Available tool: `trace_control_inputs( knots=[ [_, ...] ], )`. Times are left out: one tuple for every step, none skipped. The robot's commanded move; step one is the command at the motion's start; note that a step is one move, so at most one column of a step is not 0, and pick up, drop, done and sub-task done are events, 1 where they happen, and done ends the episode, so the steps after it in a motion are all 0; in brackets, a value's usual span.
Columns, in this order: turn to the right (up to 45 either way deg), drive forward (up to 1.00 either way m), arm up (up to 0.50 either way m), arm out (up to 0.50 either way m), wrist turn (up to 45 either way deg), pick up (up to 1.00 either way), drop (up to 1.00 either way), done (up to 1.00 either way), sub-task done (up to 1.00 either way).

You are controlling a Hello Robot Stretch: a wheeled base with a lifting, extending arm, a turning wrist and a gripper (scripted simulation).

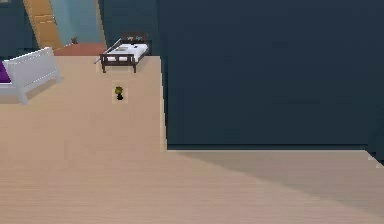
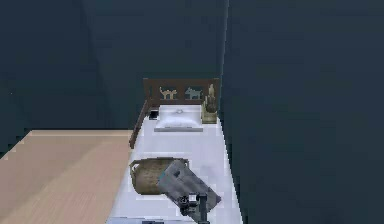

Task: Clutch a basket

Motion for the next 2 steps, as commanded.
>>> trace_control_inputs(
  knots=[
    [0.0, 0.0, 0.1, 0.0, 0.0, 0.0, 0.0, 0.0, 0.0],
    [0.0, 0.0, 0.0, 0.0, 0.0, 0.0, 0.0, 1.0, 0.0]
  ],
)
